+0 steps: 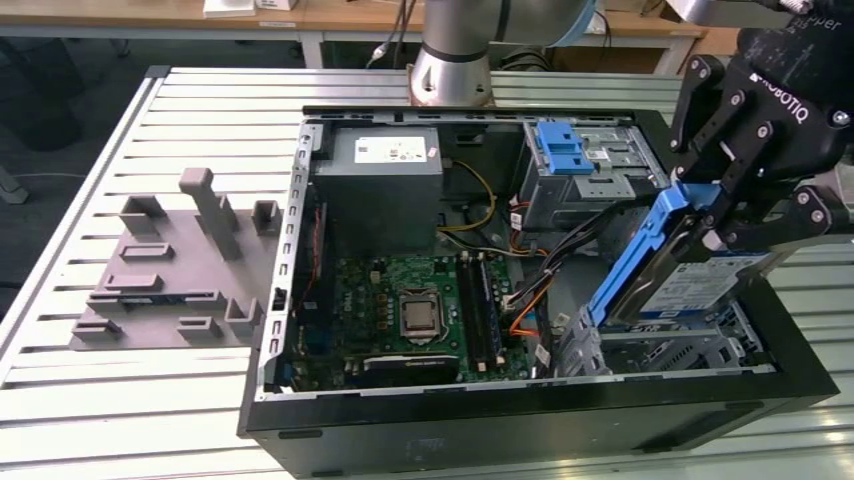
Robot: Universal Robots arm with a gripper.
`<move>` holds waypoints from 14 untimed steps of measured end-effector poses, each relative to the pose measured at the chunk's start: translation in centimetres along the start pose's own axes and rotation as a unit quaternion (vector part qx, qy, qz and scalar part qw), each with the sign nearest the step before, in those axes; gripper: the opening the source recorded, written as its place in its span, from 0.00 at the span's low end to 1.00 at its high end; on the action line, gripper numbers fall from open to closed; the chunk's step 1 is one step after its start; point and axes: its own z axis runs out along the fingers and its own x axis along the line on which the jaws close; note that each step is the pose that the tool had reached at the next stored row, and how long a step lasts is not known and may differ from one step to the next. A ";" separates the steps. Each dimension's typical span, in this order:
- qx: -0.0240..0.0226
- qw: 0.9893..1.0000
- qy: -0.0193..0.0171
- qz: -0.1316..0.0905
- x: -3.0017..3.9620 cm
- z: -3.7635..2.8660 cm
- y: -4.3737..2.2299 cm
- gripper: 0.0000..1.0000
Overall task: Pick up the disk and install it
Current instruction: 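Insert the disk into the insertion slot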
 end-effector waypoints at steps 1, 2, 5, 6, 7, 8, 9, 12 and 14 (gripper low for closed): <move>0.000 1.000 0.000 0.000 0.00 0.05 0.00 0.36; 0.000 1.000 0.000 0.000 0.00 0.10 0.00 0.36; 0.000 1.000 0.000 0.000 0.00 0.30 -0.01 0.36; 0.000 1.000 0.000 0.000 0.01 0.37 -0.01 0.36; 0.000 1.000 0.000 0.000 0.01 0.47 -0.01 0.36; 0.000 1.000 0.000 0.000 0.01 0.56 -0.02 0.36; 0.000 1.000 0.000 0.000 0.01 0.65 -0.03 0.36; 0.000 1.000 0.000 0.000 0.01 0.96 -0.04 0.36; 0.000 1.000 0.000 0.000 0.03 1.17 -0.05 0.36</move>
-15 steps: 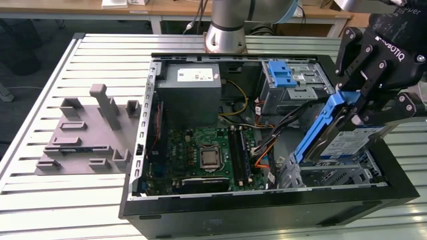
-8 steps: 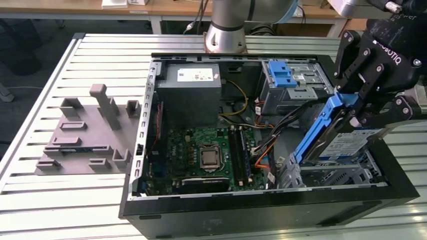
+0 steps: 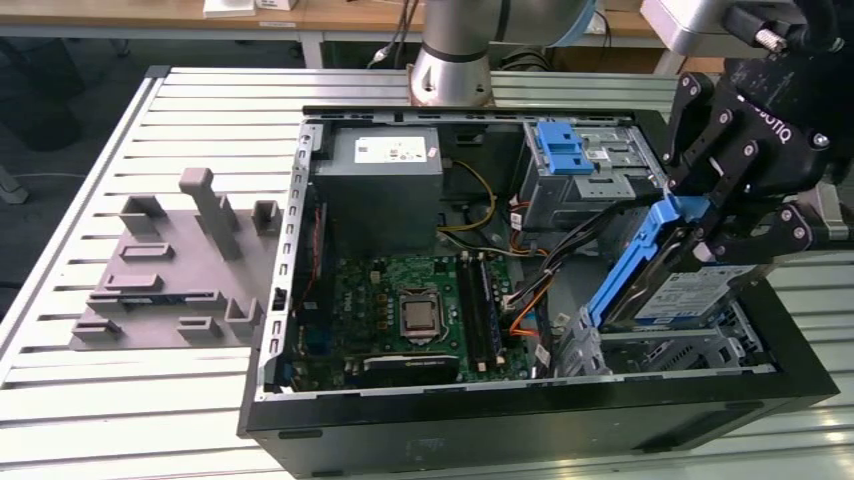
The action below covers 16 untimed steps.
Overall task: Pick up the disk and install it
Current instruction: 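Insert the disk into the insertion slot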
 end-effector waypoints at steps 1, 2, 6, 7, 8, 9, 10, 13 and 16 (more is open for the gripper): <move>0.000 1.000 0.000 0.000 0.01 0.10 0.00 0.36; 0.000 1.000 0.000 0.000 0.01 0.20 0.00 0.36; 0.000 1.000 0.000 0.000 0.03 0.61 -0.01 0.36; 0.000 1.000 0.000 0.000 0.03 0.71 -0.01 0.36; 0.000 1.000 0.000 0.000 0.04 0.81 -0.01 0.36; 0.000 1.000 0.000 0.000 0.04 0.91 -0.01 0.36; 0.000 1.000 0.000 0.000 0.04 1.01 -0.01 0.36; 0.000 1.000 0.000 0.000 0.05 1.32 -0.02 0.36; 0.000 1.000 0.000 0.000 0.06 1.61 -0.02 0.36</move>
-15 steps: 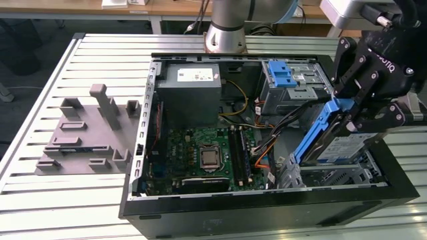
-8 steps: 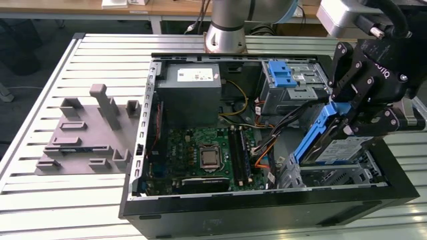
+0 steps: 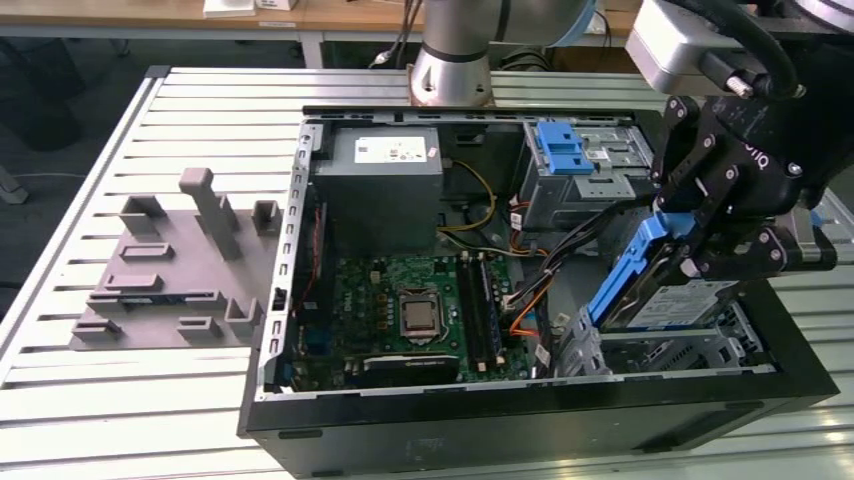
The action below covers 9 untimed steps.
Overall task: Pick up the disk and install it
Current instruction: 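Insert the disk into the insertion slot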
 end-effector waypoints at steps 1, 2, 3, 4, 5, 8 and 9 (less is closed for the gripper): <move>0.000 1.000 0.000 0.000 0.00 0.10 0.00 0.36; 0.000 1.000 0.000 0.000 0.00 0.20 0.00 0.36; 0.000 1.000 0.000 0.000 0.01 0.30 0.00 0.36; 0.000 1.000 0.000 0.000 0.01 0.41 -0.01 0.36; 0.000 1.000 0.000 0.000 0.01 0.51 -0.01 0.36; 0.000 1.000 0.000 0.000 0.02 0.79 -0.01 0.36; 0.000 1.000 0.000 0.000 0.02 0.88 -0.01 0.36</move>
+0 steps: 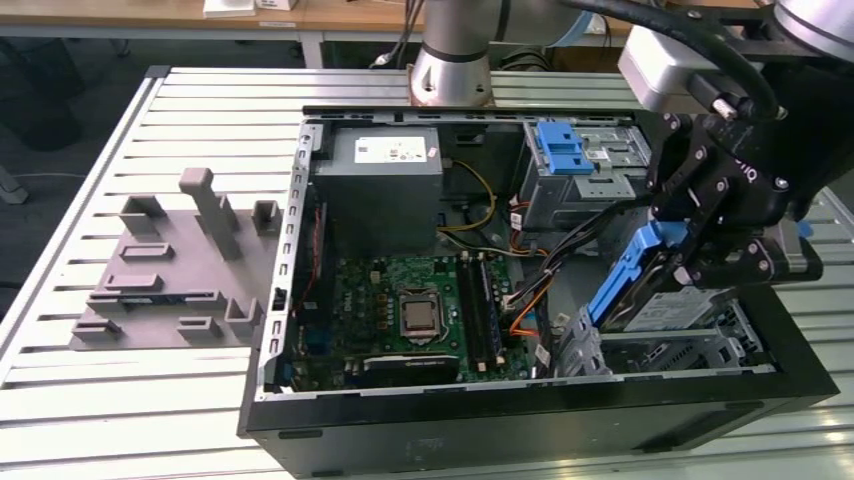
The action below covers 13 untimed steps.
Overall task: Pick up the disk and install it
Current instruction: 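Insert the disk into the insertion slot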
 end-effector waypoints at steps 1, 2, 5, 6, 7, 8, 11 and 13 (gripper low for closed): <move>0.000 1.000 0.000 0.000 0.00 0.09 0.00 0.36; 0.000 1.000 0.000 0.000 0.00 0.19 0.00 0.36; 0.000 1.000 0.000 0.000 0.01 0.48 -0.01 0.36; 0.000 1.000 0.000 0.000 0.01 0.58 -0.01 0.36; 0.000 1.000 0.000 0.000 0.02 0.68 -0.01 0.36; 0.000 1.000 0.000 0.000 0.02 0.77 -0.01 0.36; 0.000 1.000 0.000 0.000 0.03 1.07 -0.02 0.36; 0.000 1.000 0.000 0.000 0.03 1.27 -0.02 0.36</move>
